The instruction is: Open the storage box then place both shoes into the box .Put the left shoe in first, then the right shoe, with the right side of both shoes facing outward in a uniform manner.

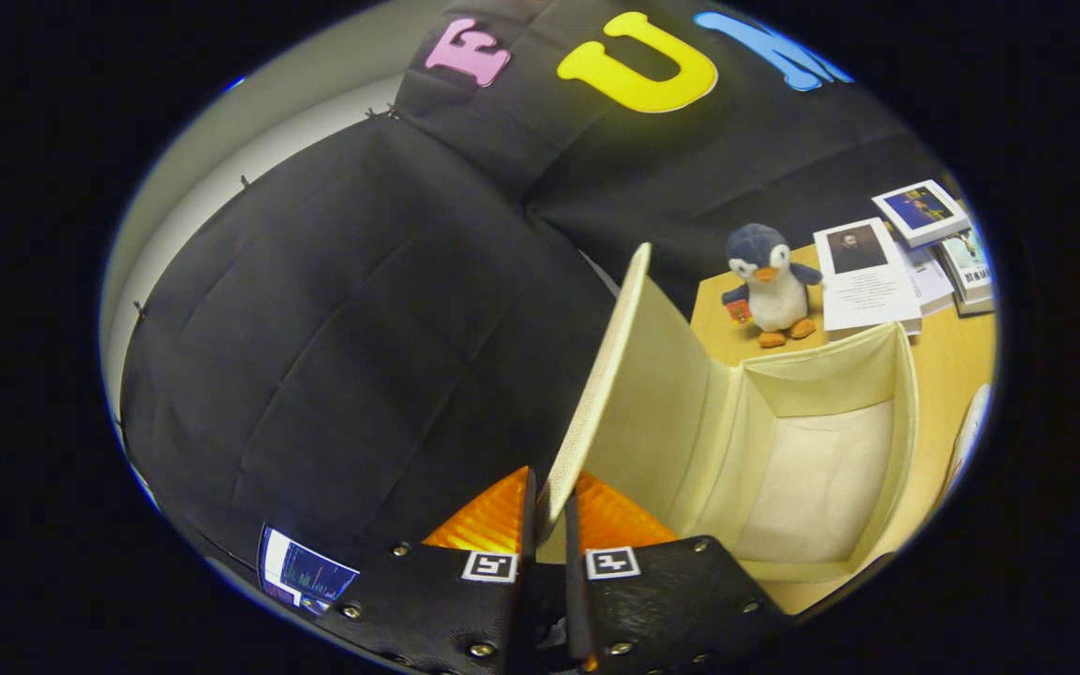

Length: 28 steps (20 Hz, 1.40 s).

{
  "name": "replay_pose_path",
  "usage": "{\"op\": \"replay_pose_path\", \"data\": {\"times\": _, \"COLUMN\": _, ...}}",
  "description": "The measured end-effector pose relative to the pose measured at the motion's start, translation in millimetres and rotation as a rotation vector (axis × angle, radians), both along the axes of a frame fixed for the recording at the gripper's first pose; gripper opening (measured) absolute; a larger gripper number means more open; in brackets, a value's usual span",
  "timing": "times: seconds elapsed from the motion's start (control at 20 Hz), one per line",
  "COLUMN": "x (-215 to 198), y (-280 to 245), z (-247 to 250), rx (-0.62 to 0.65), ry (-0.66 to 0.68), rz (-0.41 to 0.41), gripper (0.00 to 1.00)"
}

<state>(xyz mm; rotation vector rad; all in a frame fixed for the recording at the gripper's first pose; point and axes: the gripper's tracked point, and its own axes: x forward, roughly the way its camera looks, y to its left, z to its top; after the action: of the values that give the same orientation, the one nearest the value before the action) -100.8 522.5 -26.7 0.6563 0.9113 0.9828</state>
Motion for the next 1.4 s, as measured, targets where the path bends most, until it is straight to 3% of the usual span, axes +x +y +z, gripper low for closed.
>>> {"op": "replay_pose_path", "data": {"times": 0.1, "x": -4.6, "y": 20.1, "z": -2.3, "rx": -0.013, "ry": -0.026, "rz": 0.028, "gripper": 0.13}}
{"op": "replay_pose_path", "data": {"times": 0.15, "x": -7.7, "y": 26.2, "z": -4.4, "rx": -0.028, "ry": -0.043, "rz": 0.041, "gripper": 0.2}}
{"op": "replay_pose_path", "data": {"times": 0.25, "x": -7.2, "y": 41.5, "z": -15.3, "rx": -0.061, "ry": -0.078, "rz": 0.065, "gripper": 0.48}}
{"op": "replay_pose_path", "data": {"times": 0.3, "x": -10.7, "y": 44.7, "z": -17.4, "rx": -0.068, "ry": -0.093, "rz": 0.079, "gripper": 0.54}}
{"op": "replay_pose_path", "data": {"times": 0.35, "x": -9.8, "y": 45.1, "z": -20.5, "rx": -0.082, "ry": -0.111, "rz": 0.086, "gripper": 0.79}}
{"op": "replay_pose_path", "data": {"times": 0.4, "x": -11.0, "y": 44.7, "z": -24.3, "rx": -0.096, "ry": -0.136, "rz": 0.09, "gripper": 0.94}}
{"op": "replay_pose_path", "data": {"times": 0.45, "x": -8.0, "y": 38.3, "z": -26.6, "rx": -0.118, "ry": -0.166, "rz": 0.086, "gripper": 0.98}}
{"op": "replay_pose_path", "data": {"times": 0.9, "x": 51.1, "y": -72.1, "z": -55.7, "rx": -0.35, "ry": -0.39, "rz": -0.057, "gripper": 0.98}}
{"op": "replay_pose_path", "data": {"times": 1.4, "x": 105.7, "y": -220.9, "z": -102.0, "rx": -0.502, "ry": -0.366, "rz": -0.272, "gripper": 0.98}}
